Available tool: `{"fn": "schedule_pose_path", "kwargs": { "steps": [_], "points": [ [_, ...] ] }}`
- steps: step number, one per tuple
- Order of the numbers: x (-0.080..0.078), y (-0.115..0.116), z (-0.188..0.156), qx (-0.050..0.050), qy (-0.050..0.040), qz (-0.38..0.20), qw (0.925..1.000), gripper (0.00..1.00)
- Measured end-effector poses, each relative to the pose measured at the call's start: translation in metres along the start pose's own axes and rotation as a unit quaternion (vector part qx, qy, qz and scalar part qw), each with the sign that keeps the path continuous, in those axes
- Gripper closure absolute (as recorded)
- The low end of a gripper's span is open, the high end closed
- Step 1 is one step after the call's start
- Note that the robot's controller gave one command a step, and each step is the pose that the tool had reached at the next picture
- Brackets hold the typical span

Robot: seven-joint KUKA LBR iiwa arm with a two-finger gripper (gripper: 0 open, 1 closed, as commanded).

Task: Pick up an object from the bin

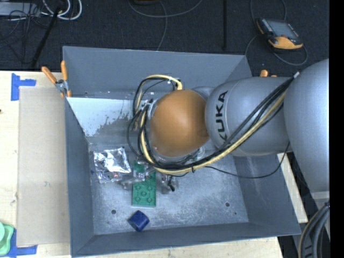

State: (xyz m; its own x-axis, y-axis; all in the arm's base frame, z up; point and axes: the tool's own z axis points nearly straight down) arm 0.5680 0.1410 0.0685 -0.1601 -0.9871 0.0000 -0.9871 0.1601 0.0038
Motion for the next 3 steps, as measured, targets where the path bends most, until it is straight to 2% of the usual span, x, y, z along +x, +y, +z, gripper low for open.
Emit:
{"fn": "schedule_pose_path", "kwargs": {
  "steps": [1, 2, 3],
  "points": [
    [0.000, 0.000, 0.000, -0.001, -0.0009, 0.003, 1.0000, 0.00],
    [-0.001, 0.001, 0.000, -0.002, -0.0010, 0.003, 1.0000, 1.00],
    [-0.002, 0.000, -0.114, 0.005, -0.0019, 0.006, 1.0000, 1.00]
  ]
}}
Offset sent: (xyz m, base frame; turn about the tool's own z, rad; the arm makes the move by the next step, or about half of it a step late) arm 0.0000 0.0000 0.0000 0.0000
